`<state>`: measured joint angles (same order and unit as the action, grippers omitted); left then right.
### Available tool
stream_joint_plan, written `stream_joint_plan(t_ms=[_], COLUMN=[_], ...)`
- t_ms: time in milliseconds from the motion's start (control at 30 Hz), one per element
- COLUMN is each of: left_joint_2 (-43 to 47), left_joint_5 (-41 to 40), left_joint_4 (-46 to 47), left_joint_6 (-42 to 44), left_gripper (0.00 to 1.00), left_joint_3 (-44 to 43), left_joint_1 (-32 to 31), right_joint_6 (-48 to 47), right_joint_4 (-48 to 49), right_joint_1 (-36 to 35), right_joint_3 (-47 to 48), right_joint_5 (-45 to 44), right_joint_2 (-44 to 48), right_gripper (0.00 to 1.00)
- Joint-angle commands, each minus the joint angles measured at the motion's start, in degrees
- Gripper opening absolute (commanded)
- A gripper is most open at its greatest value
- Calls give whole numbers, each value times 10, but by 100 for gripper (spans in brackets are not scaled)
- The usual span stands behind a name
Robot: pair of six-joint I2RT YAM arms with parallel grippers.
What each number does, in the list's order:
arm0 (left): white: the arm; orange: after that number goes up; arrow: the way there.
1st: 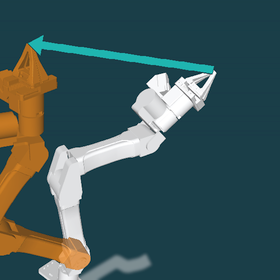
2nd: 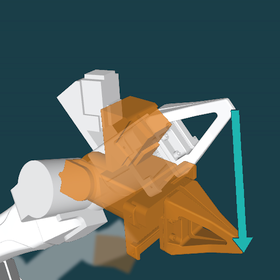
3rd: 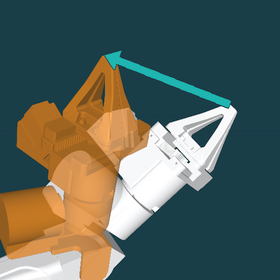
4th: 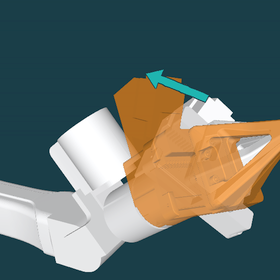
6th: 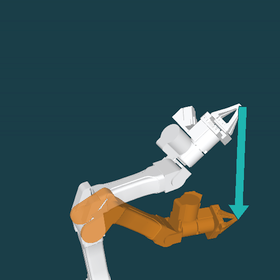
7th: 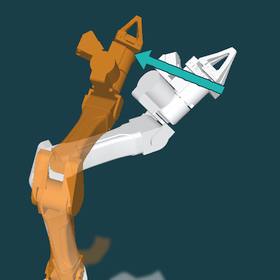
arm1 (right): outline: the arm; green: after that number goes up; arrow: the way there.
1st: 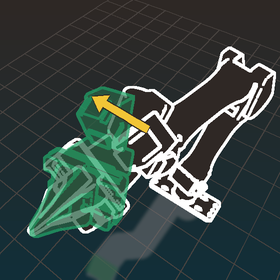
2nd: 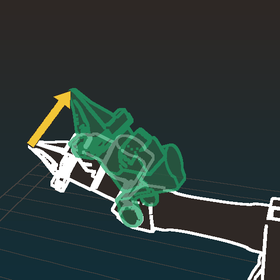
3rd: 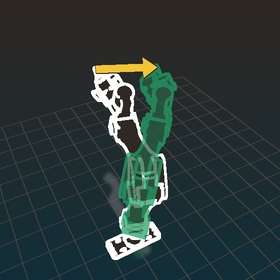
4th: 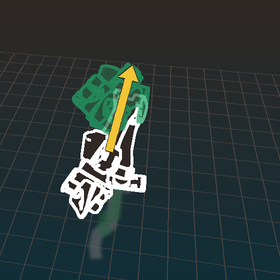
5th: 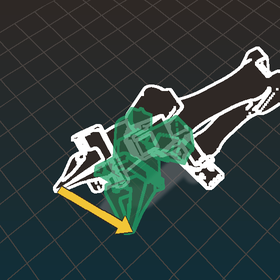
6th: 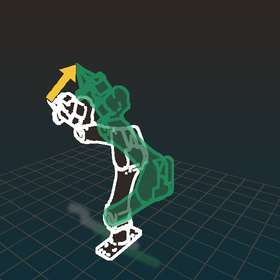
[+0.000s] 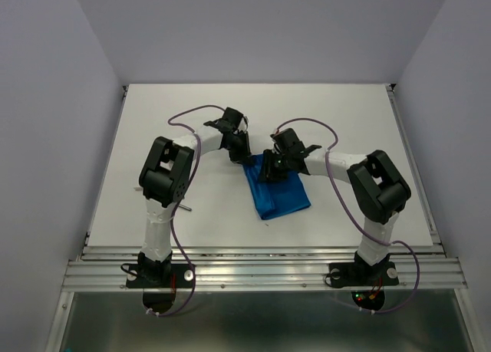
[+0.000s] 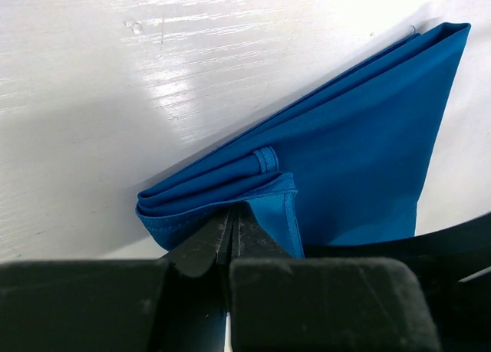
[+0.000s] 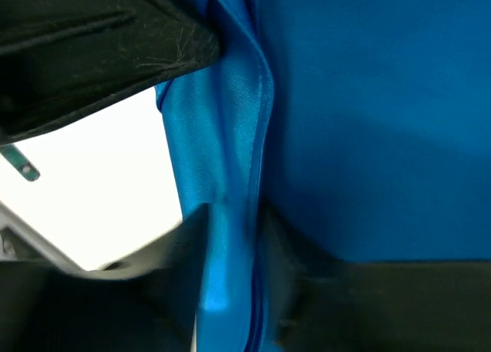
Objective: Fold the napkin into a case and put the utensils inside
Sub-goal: Smooth out the 2/3-rectangle-folded napkin at the center of the board.
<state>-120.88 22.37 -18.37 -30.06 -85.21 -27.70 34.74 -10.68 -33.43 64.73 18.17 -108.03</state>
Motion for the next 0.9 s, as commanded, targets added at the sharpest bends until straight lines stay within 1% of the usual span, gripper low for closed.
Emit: stream_joint_plan(t_ms=[0,33,133,167,267,333,500,600,667,867], left_joint_2=[-14,-15,-16,-18,-18,-18,-20,-19,-20,-26], left_joint_5=[0,0,0,0,0,0,0,-2,-3,-7], left_joint_4=[-7,-7,-6,-6,-6,-6,-12,-15,-17,-19], left_joint_6=[14,16,18,18,19,19,19,19,19,21], left_gripper=[0,0,0,0,0,0,0,0,0,0], left_joint_3=[-4,-1,0,0,-1,-3,-11,-15,-17,-18], left_joint_1=[-8,-8,-9,-9,-11,-13,-17,-18,-19,-21], right_joint_6=[-33,-36,-47,-49,-77,-91,-107,-114,-117,-112], right_joint_4=[-39,-51,-66,-67,-86,-104,-109,-102,-95,-69], right_joint_1=[7,22,55,82,126,132,139,139,139,144], right_joint_3=[10,10,6,3,5,15,27,31,30,37], right_joint_5=[-86,-96,-128,-132,-164,-177,-178,-179,-174,-137], right_joint_2=[63,85,126,133,125,95,44,26,22,9], right_gripper=[51,59,65,67,68,69,69,65,60,58])
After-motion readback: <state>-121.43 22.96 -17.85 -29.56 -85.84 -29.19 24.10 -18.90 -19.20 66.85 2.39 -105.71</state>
